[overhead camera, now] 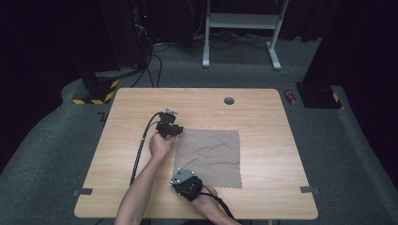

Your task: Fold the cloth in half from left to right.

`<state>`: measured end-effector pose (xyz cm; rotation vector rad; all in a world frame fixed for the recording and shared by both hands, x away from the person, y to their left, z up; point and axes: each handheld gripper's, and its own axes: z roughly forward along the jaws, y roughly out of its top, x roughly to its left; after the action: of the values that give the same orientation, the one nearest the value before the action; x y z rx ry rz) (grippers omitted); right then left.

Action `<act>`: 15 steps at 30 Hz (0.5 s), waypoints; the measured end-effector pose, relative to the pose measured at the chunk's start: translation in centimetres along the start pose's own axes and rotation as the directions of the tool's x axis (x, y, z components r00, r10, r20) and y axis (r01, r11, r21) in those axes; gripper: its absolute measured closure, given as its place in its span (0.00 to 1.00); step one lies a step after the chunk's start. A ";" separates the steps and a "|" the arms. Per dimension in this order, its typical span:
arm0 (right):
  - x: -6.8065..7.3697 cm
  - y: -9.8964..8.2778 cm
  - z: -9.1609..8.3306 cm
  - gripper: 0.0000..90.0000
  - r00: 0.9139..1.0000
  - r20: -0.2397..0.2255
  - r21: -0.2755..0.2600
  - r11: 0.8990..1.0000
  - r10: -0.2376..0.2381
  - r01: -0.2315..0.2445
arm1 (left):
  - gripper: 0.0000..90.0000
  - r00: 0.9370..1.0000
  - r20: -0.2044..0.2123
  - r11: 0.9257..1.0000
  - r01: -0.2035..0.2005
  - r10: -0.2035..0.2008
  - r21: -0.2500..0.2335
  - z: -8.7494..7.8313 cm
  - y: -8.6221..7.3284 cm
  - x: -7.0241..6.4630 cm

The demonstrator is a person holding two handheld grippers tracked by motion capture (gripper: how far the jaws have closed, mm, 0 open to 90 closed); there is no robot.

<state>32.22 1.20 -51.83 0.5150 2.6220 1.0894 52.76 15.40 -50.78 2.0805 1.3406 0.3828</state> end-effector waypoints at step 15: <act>0.0 0.1 -0.3 1.00 1.000 0.001 -0.008 1.000 0.003 -0.003 | 1.00 1.000 0.004 1.000 -0.024 0.024 0.009 0.3 0.2 -0.7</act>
<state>32.12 1.13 -51.57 0.5179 2.6156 1.1000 52.77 14.60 -50.83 2.1059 1.3187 0.3835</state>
